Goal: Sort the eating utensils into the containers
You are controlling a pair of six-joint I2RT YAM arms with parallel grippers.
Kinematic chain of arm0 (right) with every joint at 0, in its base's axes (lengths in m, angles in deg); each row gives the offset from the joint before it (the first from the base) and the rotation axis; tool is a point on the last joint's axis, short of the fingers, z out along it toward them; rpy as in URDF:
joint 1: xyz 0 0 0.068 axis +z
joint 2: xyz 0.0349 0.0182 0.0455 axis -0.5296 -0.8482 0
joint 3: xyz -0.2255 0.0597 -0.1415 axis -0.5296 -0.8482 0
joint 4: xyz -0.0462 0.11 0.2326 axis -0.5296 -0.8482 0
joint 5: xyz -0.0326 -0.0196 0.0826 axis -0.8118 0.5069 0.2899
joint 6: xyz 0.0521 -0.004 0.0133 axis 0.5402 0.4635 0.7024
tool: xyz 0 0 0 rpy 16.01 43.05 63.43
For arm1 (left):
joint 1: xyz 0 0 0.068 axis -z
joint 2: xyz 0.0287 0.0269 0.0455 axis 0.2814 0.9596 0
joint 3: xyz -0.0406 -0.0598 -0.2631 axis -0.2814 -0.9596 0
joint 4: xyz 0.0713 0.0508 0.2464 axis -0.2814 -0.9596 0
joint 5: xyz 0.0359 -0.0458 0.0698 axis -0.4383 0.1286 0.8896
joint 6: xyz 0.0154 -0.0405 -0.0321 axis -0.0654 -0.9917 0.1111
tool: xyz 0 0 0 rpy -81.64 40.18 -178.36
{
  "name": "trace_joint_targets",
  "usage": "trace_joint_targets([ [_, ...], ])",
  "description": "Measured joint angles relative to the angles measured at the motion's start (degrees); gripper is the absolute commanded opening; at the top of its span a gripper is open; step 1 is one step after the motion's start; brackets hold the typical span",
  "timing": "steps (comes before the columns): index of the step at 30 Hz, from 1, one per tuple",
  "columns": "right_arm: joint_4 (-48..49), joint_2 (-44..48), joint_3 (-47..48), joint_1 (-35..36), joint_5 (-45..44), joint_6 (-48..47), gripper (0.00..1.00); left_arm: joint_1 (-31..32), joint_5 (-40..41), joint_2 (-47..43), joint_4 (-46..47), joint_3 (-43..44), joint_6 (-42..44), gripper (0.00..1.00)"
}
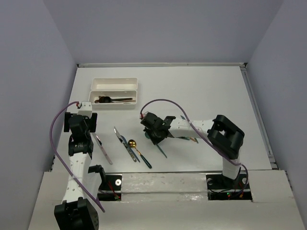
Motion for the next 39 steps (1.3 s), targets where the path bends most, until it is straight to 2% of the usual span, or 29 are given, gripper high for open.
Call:
trace_joint_targets([
  [7,1.14,-3.74,13.99,0.07,-0.63,-8.74,0.00,0.00,0.02,0.00,0.02,-0.02,0.07,0.99],
  [13,14.86,-5.11,29.42,0.02,-4.37,-31.04,0.00,0.00,0.22,0.02,-0.07,-0.76,0.26,0.99],
  [15,19.74,-8.57,36.70,0.02,-5.51,-39.65,0.00,0.00,0.31,0.02,-0.11,-0.76,0.28,0.99],
  [18,27.30,-21.22,54.95,-0.20,-6.78,-52.28,0.00,0.00,0.46,0.04,-0.09,-0.76,0.37,0.99],
  [21,29.97,-31.54,65.75,-0.63,-6.60,-60.37,0.00,0.00,0.50,0.09,-0.09,-0.76,0.39,0.99],
  [25,30.38,-40.65,68.59,-1.88,-4.31,-67.43,0.00,0.00,0.52,0.39,-0.04,-0.76,0.39,0.99],
  [30,29.77,-46.21,68.08,-4.20,-1.20,-70.03,0.00,0.00,0.52,1.18,-0.04,-0.76,0.39,0.99],
  [34,30.29,-46.29,67.65,-5.53,-0.26,-70.10,0.28,0.00,0.52,1.29,-0.02,-0.76,0.39,0.99],
  [35,30.51,-46.27,67.65,-5.66,-0.17,-70.12,0.41,0.00,0.52,1.31,-0.02,-0.76,0.39,0.99],
  [39,30.45,-46.23,67.45,-5.53,-0.02,-69.35,0.52,0.00,0.52,1.36,-0.02,-0.76,0.39,0.99],
])
